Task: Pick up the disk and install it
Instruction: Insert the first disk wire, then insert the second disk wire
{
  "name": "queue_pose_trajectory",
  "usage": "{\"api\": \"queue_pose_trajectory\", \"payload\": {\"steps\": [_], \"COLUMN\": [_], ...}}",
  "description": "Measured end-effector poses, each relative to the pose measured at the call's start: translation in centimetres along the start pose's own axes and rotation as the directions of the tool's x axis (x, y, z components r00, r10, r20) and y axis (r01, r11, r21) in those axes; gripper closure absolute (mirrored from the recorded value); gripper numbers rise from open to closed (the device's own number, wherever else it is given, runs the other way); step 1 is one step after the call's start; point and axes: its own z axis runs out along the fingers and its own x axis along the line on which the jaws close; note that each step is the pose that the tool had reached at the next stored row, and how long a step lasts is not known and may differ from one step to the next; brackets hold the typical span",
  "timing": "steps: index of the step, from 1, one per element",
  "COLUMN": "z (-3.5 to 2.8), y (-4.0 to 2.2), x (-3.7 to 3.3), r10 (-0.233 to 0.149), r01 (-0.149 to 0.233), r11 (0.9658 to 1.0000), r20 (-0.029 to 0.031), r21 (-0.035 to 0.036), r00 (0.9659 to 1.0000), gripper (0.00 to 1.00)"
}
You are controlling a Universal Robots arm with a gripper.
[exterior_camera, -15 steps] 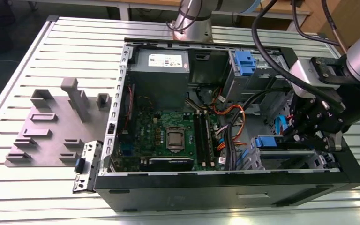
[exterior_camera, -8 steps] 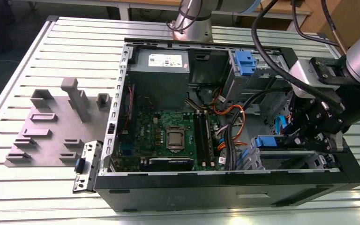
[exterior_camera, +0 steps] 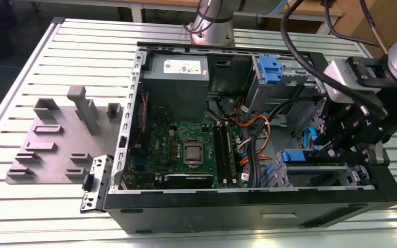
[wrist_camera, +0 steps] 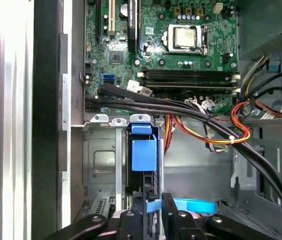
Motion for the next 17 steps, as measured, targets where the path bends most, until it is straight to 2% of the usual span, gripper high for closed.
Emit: {"api": "queue_pose_trajectory", "payload": {"steps": [4,7,11,17], "z": [-1.03,-1.04,-1.07,-1.07], "y": [0.04,-0.02,-0.50,-0.56], "x": [-0.07,-0.07,-0.09,-0.08], "r10": [0.000,0.000,0.000,0.000], "r01": [0.000,0.000,0.000,0.000], "r11": [1.0000,1.0000,1.0000,1.0000], "r20": [0.0000,0.0003,0.0001,0.0000], "r21": [0.0000,-0.0001,0.0000,0.0000], "r00": [1.0000,1.0000,1.0000,1.0000], "gripper": [0.71,0.71,0.71,0.71]}}
